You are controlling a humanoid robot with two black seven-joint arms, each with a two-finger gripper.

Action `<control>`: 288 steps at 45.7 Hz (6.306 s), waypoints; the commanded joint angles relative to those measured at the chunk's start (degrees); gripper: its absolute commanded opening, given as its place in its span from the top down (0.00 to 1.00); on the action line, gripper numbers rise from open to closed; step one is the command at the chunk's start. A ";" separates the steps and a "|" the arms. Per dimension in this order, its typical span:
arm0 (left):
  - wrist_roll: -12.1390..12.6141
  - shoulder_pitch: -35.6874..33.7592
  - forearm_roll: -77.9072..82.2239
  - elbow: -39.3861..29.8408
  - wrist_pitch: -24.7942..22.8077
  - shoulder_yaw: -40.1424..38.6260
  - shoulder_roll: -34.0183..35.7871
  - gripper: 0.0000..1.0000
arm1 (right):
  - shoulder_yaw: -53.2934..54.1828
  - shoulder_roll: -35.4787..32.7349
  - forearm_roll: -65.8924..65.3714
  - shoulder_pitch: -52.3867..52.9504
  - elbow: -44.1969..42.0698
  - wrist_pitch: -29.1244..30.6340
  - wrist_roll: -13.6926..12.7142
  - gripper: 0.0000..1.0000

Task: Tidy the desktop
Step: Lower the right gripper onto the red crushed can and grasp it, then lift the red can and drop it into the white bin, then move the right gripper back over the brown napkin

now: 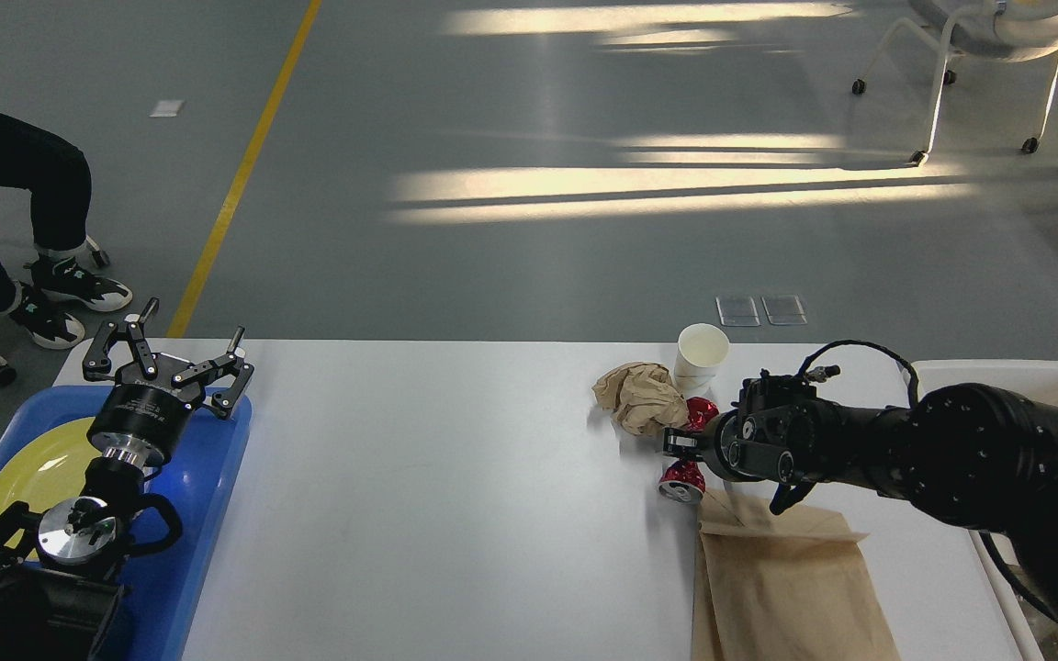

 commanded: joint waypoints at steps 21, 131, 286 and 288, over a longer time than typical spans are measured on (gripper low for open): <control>0.01 0.00 0.00 0.00 -0.01 0.00 0.00 0.04 | 0.79 -2.83 0.52 3.03 2.40 4.16 -0.53 0.89; 0.01 0.00 0.00 0.00 -0.01 0.00 0.00 0.04 | 23.65 -35.09 1.05 -6.44 -14.74 -3.63 -0.70 1.00; 0.01 0.00 0.00 0.00 -0.01 0.00 0.00 0.04 | 3.51 -8.20 7.11 21.50 11.90 11.47 -0.70 0.00; 0.01 0.00 0.00 0.00 -0.01 0.00 0.00 0.04 | 4.22 -6.88 7.11 20.01 9.62 11.03 -0.79 0.00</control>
